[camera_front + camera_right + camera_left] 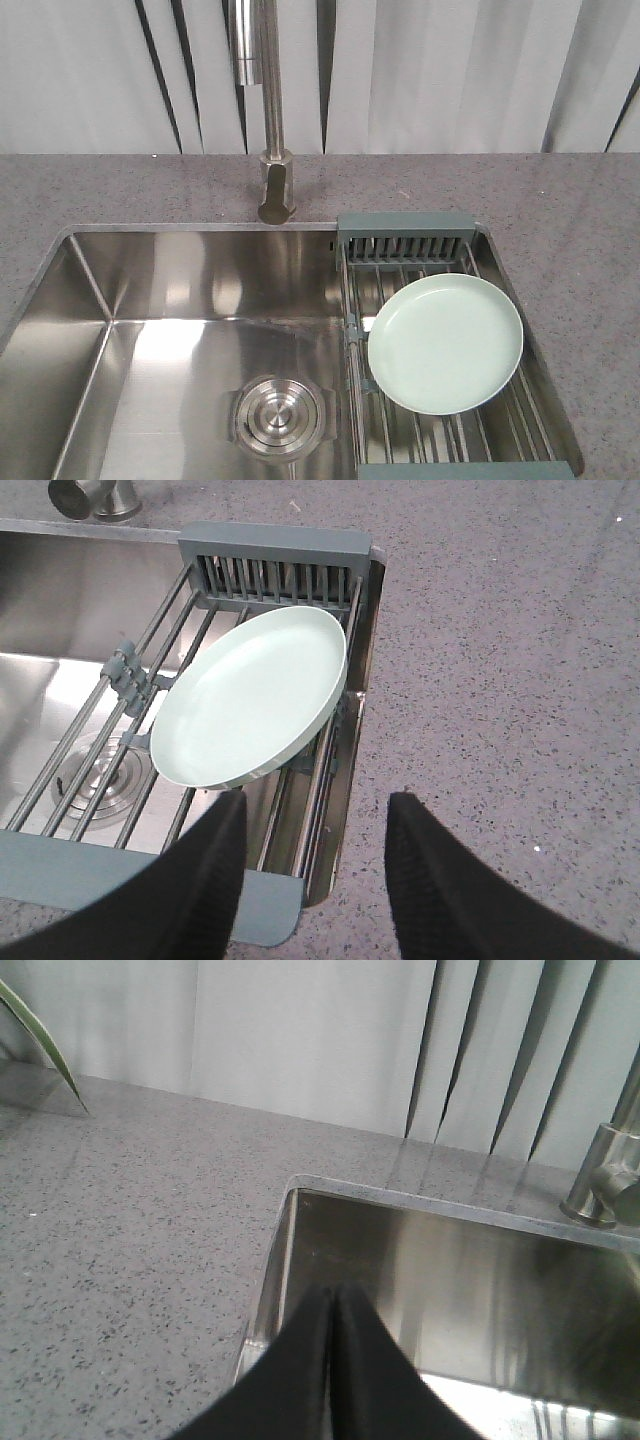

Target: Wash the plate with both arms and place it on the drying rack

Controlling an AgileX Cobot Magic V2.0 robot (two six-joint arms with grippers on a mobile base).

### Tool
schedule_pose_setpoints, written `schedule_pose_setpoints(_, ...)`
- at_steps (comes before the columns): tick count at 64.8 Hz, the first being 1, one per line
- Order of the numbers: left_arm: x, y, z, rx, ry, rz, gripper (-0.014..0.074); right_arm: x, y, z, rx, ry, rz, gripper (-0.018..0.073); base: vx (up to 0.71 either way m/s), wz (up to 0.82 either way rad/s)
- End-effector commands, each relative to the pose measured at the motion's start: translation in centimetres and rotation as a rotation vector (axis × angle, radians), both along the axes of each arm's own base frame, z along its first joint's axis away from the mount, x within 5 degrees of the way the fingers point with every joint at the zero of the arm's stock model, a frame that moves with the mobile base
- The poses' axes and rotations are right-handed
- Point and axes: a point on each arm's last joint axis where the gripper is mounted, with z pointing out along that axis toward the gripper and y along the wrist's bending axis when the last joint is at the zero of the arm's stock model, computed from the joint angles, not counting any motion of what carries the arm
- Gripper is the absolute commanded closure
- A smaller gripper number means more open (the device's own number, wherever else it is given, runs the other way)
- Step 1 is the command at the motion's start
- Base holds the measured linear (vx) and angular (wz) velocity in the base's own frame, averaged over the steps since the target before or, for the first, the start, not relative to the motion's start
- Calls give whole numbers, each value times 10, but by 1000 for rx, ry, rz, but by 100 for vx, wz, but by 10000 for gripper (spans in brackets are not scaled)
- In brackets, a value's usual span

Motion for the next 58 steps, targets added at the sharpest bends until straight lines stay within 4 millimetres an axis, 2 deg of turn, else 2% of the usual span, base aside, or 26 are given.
schedule_pose_setpoints(1, -2, 1, 21, 13, -182, 4, 603, 3, 0, 13, 3, -85, -3, 230, 0, 0)
schedule_pose_setpoints(15, -4, -1, 30, 44, -283, -31, 603, 3, 0, 13, 3, -85, -3, 230, 0, 0)
schedule_pose_setpoints(58, -3, -1, 28, 41, -247, -35, 603, 3, 0, 13, 3, -84, -3, 230, 0, 0)
